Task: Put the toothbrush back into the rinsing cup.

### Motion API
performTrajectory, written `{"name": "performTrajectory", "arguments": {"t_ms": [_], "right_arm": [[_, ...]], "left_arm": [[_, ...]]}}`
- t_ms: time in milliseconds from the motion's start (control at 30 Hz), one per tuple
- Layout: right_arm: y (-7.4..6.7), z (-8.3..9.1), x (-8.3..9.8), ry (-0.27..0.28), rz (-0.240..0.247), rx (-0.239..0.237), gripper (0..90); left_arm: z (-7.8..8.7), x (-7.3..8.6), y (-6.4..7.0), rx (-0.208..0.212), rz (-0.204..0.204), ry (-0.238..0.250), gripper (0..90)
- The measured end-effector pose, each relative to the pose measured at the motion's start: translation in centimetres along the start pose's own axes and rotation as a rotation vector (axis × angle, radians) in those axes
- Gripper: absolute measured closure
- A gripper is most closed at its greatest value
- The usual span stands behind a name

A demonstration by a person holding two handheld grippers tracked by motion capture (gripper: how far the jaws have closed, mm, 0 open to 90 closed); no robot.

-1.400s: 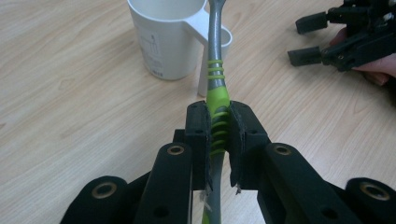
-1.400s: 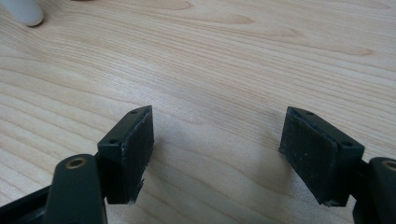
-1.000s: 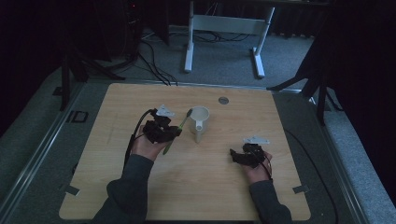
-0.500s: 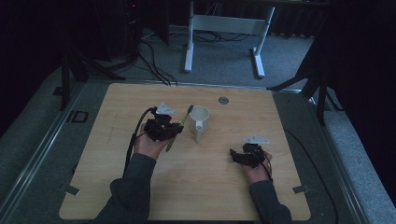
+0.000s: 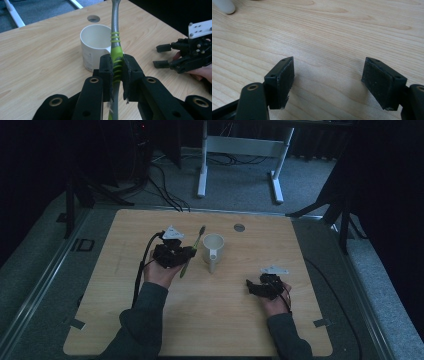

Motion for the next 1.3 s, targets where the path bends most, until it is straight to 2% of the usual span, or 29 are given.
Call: {"name": "performTrajectory", "arguments": {"t_ms": [267,800,1300], "right_arm": [[0.0,0.0,0.0,0.0,0.0,0.0,25.7],[0.0,0.0,0.0,0.001,0.002,-0.001,25.6],[0.0,0.0,0.0,0.001,0.002,-0.001,25.6]], "left_arm": [[0.2,-0.6,0.1,-0.002,-0.012,0.024,79.4],[0.1,-1.3,-0.1,0.001,-0.017,0.111,79.4],[-0.4,-1.7,-0.5,0.005,-0.004,0.186,79.4]]}}
Point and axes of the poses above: each handheld gripper's, and its own axes: z roughly backward along the jaws, x roughly out of its underside, y roughly to its right, the point moved 5 cm from there along -z, roughly forward along the jaws, and after that the axes turned 10 degrees about x, right-handed, at the moved point
